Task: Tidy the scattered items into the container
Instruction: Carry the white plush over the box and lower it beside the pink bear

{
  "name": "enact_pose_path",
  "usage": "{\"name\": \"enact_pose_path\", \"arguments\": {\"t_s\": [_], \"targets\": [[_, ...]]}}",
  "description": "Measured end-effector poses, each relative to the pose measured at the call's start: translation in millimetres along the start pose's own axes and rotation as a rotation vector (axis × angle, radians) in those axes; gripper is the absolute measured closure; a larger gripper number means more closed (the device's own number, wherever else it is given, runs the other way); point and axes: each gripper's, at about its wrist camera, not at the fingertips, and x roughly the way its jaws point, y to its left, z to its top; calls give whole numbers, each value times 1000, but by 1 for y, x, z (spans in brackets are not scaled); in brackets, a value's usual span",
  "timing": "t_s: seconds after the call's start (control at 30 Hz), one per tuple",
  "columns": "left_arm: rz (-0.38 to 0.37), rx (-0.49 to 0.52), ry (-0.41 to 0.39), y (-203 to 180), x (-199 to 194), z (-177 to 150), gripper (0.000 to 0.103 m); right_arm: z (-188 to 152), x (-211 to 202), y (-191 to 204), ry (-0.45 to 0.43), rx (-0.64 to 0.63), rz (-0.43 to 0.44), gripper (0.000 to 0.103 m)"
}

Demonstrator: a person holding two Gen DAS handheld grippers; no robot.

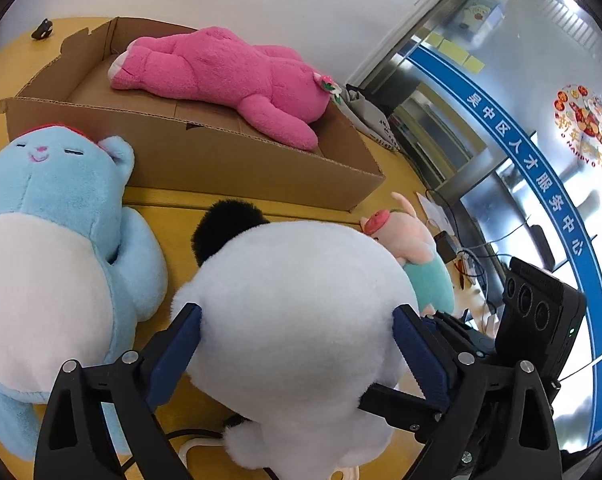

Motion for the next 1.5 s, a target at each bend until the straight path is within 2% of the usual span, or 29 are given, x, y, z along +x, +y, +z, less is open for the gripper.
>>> {"name": "enact_pose_path", "arguments": {"t_s": [0.03,0.1,0.13,0.17,0.27,0.37,0.5,0.63,0.73,0.83,0.97,1.03,1.13,1.23,1.3,1.4,1.5], "targets": [[8,3,18,1,4,0,4,0,0,-2,2,4,7,3],[-12,16,69,1,15,-1,14,0,2,-5,5,8,21,4],[-13,12,69,1,16,-2,15,0,4,-4,1,2,20,6],[-13,13,62,0,14,-2,20,0,6,-2,-3,-5,14,11],[-13,35,13,-12,-9,3,22,4,-4,3,-34,8,40,23],[-16,100,-83,-34,-46,26,22,24,-31,15,-108,-21,74,25],[42,206,-191,-47,-81,94,22,85,-54,41,-232,-95,79,25],[133,259,-244,-27,-95,173,22,164,-33,58,-290,-129,86,25],[177,245,-229,12,-84,221,22,217,10,66,-311,-119,99,25],[232,189,-155,67,-51,249,22,246,69,60,-270,-41,135,25],[284,10,-29,146,4,244,22,244,165,45,-137,90,156,25],[266,-47,-38,166,15,235,19,237,195,38,-73,148,156,25],[254,-55,-58,171,13,240,18,242,198,45,-79,115,114,23],[298,-7,-51,162,19,246,18,251,197,50,-35,117,55,21],[310,5,-66,157,16,248,18,254,192,59,-34,73,-11,21],[298,37,-107,147,11,250,19,260,182,80,-79,-91,-96,30],[328,109,-94,139,17,249,19,262,181,89,-82,-149,-135,34]]}}
